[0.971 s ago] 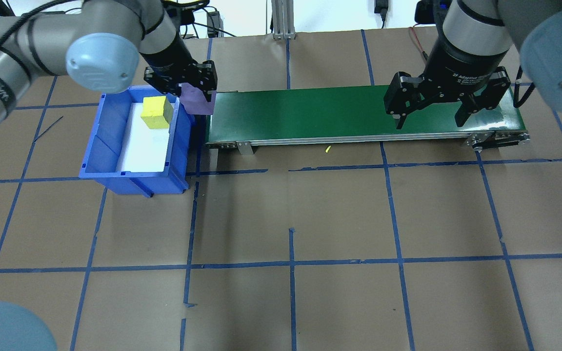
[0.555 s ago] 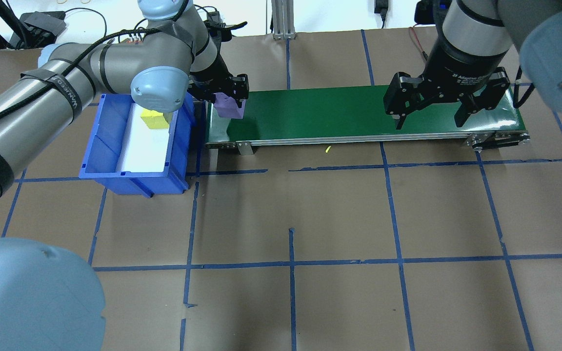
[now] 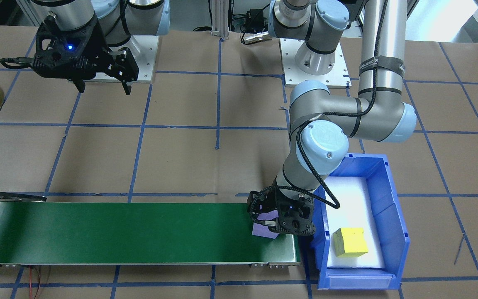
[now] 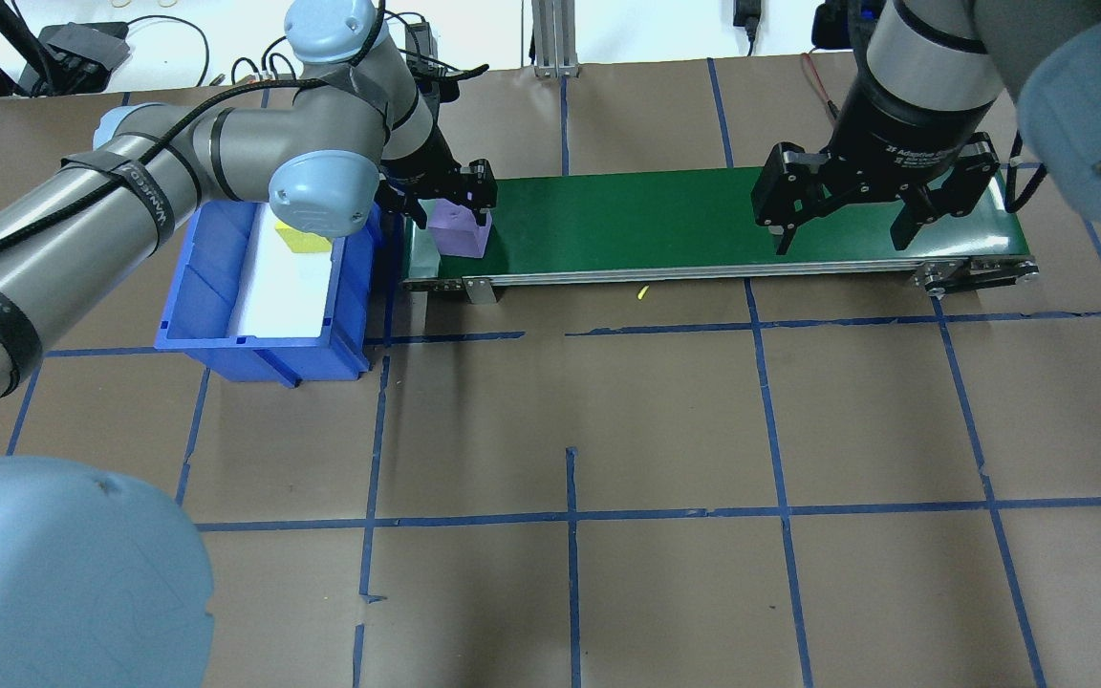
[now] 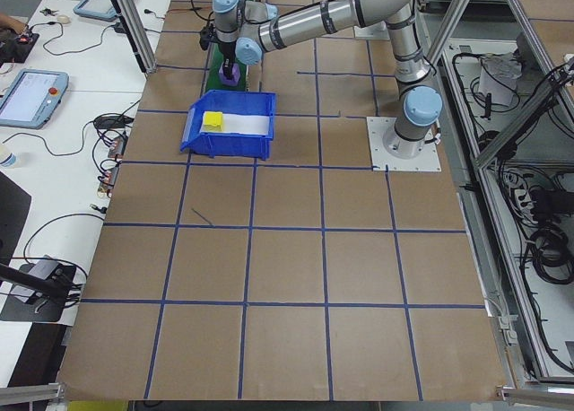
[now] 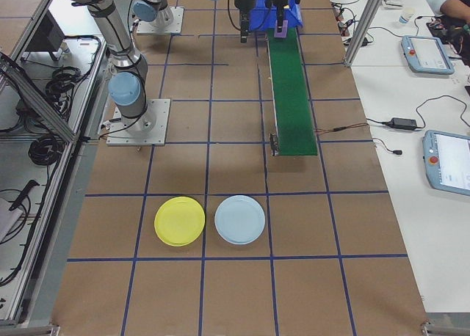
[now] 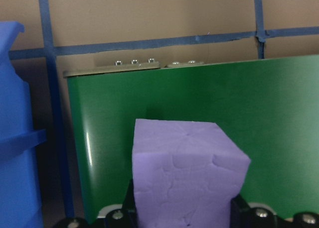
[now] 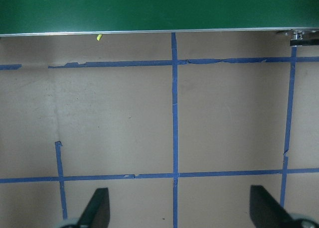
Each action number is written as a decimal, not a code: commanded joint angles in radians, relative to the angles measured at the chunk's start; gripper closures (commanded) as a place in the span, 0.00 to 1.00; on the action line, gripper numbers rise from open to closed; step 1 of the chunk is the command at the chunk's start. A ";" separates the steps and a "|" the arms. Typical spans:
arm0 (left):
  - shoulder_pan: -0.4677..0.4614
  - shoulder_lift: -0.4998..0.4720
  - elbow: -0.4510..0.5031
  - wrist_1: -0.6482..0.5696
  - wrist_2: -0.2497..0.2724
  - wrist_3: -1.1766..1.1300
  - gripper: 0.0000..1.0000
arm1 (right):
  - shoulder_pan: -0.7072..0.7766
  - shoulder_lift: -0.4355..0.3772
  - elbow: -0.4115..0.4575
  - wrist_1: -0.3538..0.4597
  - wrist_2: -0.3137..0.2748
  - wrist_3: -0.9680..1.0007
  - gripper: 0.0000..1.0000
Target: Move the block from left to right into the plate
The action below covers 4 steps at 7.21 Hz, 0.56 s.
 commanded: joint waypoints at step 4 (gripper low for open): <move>0.186 0.067 0.068 -0.074 0.000 0.083 0.00 | 0.000 0.000 0.004 -0.002 0.002 0.000 0.00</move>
